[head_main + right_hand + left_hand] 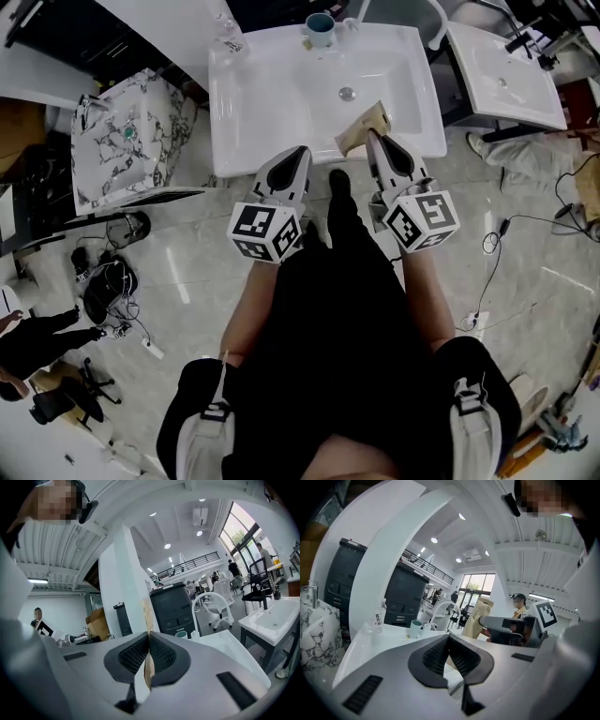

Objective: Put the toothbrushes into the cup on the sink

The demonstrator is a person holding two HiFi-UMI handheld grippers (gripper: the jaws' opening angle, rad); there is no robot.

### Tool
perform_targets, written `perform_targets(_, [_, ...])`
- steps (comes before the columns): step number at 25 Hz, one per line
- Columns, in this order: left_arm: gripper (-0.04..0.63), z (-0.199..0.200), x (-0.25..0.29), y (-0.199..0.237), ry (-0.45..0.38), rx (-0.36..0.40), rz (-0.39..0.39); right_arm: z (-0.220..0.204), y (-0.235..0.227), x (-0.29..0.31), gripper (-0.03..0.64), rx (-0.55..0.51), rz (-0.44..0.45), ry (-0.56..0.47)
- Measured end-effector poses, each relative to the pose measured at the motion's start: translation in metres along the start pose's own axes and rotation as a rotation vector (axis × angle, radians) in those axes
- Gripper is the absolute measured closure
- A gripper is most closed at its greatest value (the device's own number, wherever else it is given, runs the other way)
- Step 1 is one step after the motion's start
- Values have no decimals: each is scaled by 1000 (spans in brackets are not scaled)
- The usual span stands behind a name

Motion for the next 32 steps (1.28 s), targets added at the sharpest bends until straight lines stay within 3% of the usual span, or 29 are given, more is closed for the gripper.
perform_targets(18, [580, 62, 122, 25, -21, 24, 122, 60, -99, 112, 584, 16, 139, -2])
perform_targets(25, [581, 60, 157, 26, -31, 1, 181, 68, -122, 142, 584, -17, 223, 13])
perform_targets(32, [581, 56, 161, 24, -15, -9, 222, 72, -133, 158, 584, -36, 246, 12])
Point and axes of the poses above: the fingertips, and each gripper's own axes: x forward along the fingers, y to its left, z out of its top, the point moved 2 cm from there along -x, backward along the fingers, and after that the axes turned 1 degree about y, right-handed, at the moved point
